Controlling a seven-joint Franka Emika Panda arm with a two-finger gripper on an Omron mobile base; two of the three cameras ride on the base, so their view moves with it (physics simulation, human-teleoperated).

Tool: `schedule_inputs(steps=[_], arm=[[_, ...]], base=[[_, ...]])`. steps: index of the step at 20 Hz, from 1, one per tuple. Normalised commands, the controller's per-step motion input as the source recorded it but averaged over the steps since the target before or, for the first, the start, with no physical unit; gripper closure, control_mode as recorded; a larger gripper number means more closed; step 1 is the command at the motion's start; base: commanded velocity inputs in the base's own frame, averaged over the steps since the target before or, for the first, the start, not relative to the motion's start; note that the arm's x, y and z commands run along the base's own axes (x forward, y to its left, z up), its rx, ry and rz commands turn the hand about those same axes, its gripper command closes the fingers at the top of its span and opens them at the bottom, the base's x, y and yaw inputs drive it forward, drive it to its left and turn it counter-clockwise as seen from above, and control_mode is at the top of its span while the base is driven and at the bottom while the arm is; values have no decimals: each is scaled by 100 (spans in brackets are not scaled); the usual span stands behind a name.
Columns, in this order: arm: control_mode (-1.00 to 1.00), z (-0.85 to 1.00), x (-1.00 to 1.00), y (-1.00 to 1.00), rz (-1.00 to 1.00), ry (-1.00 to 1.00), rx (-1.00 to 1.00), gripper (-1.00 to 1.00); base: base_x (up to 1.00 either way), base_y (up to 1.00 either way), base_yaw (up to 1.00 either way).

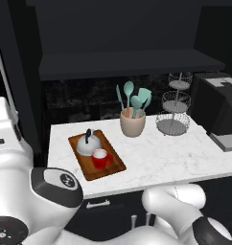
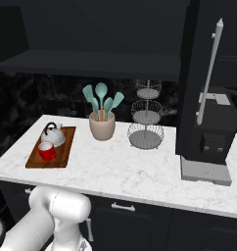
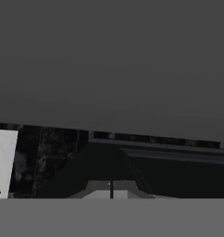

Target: Pick the kettle from the counter and place it on the tray. Then pick the mug from the cabinet and place it on the tray. Then close the cabinet doors.

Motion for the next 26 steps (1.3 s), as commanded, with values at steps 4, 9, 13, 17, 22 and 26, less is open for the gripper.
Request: schedule_inputs(steps=[4,9,13,17,22,26], arm=[[-100,-9,92,0,-7,19,0,100],[-100,-10,61,-1,-8,14,0,100],[-100,0,17,-31,-22,6,-1,100],[-100,0,25,-58,-21,4,0,100],[-100,0,34,-68,-17,0,0,100],[-100,0,36,-67,-11,0,0,100]], base=[[0,0,0],[0,0,0],[0,0,0],[0,0,0],[0,0,0],[0,0,0]])
